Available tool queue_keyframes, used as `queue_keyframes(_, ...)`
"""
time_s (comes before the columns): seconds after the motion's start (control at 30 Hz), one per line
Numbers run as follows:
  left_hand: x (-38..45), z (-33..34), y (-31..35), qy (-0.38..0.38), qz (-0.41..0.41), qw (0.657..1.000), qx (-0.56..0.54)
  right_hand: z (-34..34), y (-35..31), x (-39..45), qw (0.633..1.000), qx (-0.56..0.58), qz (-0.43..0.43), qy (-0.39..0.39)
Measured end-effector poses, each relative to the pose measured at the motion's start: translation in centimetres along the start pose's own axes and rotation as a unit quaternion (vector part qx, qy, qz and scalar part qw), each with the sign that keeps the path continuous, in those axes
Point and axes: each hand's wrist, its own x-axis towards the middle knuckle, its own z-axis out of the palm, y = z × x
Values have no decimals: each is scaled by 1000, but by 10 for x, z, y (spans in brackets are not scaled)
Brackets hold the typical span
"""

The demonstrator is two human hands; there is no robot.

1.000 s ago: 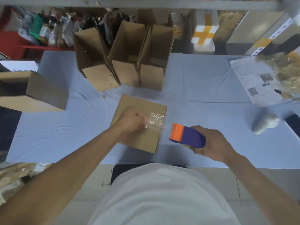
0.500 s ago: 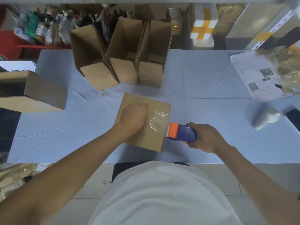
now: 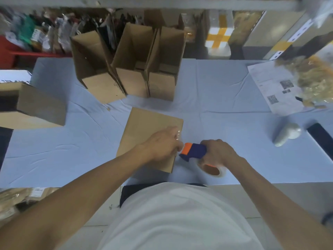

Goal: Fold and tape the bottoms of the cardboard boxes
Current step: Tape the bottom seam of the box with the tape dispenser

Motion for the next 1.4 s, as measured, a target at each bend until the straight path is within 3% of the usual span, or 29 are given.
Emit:
queue_keyframes(0.1, 2, 0, 9, 4, -44, 997, -56, -12, 10, -11, 999, 20, 0, 47)
queue_keyframes(0.17, 3, -1, 6, -5, -14, 999, -45, -13, 18, -17, 995, 33, -11, 89)
queue_keyframes(0.27, 2, -9, 3, 82, -41, 979, -184, -8, 30, -24, 981, 124, -23, 144)
queue_keyframes(0.37, 3, -7, 7, 161, -136, 934, -288, -1, 34, -34, 967, 192, -34, 162)
queue_keyframes(0.53, -1, -9, 26, 22, -208, 786, -581, 2, 24, -48, 950, 249, -82, 168)
queue_keyframes(0.63, -9, -9, 26, 28, -210, 754, -621, 2, 15, -53, 950, 247, -92, 165)
queue_keyframes(0.7, -14, -9, 22, 57, -232, 766, -596, 2, 9, -54, 949, 251, -98, 161)
queue_keyframes(0.83, -22, -12, 13, 104, -267, 833, -474, 2, -4, -50, 962, 200, -110, 151)
queue_keyframes(0.97, -26, -13, 8, 124, -292, 823, -470, 4, -13, -45, 963, 177, -111, 170)
queue_keyframes(1.17, -35, -7, -6, 159, -305, 814, -467, 7, 19, -56, 970, 189, -105, 113)
queue_keyframes(1.4, -27, -12, -13, 162, -311, 835, -424, 8, 42, -54, 976, 174, -70, 113)
